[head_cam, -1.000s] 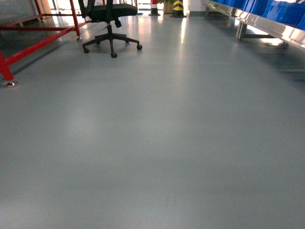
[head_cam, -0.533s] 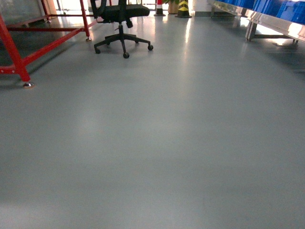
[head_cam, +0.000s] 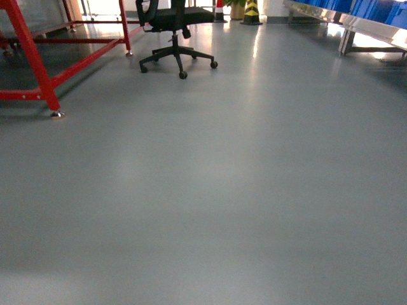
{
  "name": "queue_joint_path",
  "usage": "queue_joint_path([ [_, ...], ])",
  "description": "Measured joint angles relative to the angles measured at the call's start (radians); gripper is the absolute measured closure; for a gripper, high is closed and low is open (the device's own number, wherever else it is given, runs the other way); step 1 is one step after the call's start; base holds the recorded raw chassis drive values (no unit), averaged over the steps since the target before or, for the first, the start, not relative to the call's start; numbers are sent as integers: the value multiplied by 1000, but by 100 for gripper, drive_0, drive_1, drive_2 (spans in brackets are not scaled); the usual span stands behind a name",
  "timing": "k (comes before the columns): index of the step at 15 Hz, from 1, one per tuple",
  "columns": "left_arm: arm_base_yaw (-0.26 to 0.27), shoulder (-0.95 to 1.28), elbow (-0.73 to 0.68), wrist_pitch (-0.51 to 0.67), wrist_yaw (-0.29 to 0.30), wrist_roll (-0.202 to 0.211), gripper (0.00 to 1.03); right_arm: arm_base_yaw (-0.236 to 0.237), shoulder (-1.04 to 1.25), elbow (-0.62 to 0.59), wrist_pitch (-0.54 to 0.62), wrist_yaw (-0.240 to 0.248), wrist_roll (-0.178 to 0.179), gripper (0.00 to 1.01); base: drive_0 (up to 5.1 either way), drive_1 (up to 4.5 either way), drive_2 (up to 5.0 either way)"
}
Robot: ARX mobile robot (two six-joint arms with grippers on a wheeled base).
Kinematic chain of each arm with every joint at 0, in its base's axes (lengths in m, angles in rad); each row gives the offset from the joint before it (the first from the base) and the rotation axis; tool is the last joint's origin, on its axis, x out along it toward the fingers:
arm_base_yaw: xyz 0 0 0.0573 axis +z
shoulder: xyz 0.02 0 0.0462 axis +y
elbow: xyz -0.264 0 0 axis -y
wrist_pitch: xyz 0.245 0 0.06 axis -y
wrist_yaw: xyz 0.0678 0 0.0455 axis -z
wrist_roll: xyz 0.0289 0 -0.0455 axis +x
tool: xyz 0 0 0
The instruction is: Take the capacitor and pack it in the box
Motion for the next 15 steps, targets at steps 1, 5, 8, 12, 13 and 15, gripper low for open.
queue_joint_path([
  [1,0,0,0,1,0,0,59,0,0,0,4,0,0,3,-496,250,250],
  [5,0,0,0,1,0,0,59,0,0,0,2,0,0,3,-501,245,245],
  [8,0,0,0,1,0,0,59,0,0,0,-2,0,0,3,-500,246,246],
  [12,0,0,0,-3,-1,0,59,0,0,0,1,0,0,3,-513,232,232],
  [13,0,0,0,3,0,0,59,0,0,0,2,0,0,3,-516,230,230],
  [15,0,0,0,-2,0,0,59,0,0,0,0,0,0,3,-511,234,234],
])
